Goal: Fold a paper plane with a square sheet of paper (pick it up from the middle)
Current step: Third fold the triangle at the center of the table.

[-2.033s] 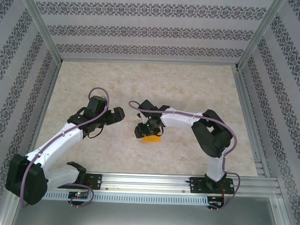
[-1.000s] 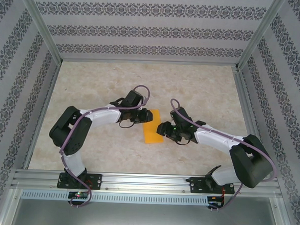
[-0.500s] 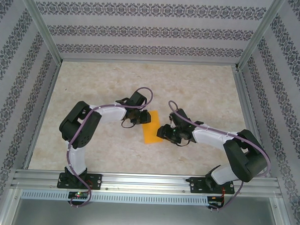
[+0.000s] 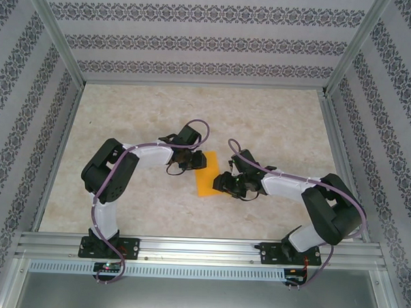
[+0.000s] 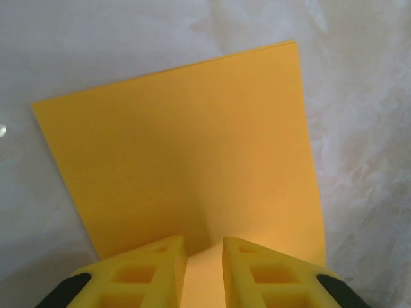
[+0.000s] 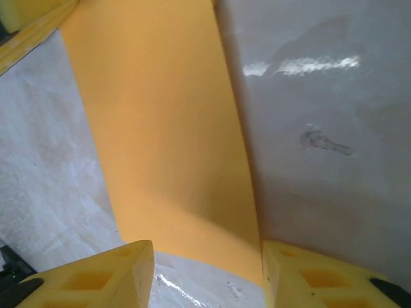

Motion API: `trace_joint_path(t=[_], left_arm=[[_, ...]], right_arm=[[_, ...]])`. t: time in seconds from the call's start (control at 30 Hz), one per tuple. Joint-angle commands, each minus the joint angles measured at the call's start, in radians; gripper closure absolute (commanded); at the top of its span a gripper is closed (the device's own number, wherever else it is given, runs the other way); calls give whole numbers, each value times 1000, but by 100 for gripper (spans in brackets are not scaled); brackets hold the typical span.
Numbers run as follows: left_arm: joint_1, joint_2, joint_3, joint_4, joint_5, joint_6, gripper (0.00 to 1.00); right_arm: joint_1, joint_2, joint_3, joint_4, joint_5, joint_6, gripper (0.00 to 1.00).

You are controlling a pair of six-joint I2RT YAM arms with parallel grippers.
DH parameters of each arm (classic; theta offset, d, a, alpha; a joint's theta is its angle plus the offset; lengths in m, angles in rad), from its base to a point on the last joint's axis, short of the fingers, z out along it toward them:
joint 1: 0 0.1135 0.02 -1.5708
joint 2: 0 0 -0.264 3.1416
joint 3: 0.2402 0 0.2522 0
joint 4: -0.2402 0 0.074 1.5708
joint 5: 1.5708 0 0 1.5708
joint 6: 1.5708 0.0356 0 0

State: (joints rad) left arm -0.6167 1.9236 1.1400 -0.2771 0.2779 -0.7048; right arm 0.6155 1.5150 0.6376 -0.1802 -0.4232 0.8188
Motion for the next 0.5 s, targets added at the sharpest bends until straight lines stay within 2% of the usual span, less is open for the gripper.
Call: trace_joint_path(t=[0.0, 0.3, 0.47], left_arm=[[-6, 35, 9, -62, -37, 1, 76], [-5, 39, 5, -64, -31, 1, 76], [-5, 39, 9, -66, -25, 4, 76]], right_arm=[[13, -6, -25, 69, -38, 26, 55], [22, -65, -38, 97, 18, 96, 64], [23, -81, -31, 62, 72, 124, 75]])
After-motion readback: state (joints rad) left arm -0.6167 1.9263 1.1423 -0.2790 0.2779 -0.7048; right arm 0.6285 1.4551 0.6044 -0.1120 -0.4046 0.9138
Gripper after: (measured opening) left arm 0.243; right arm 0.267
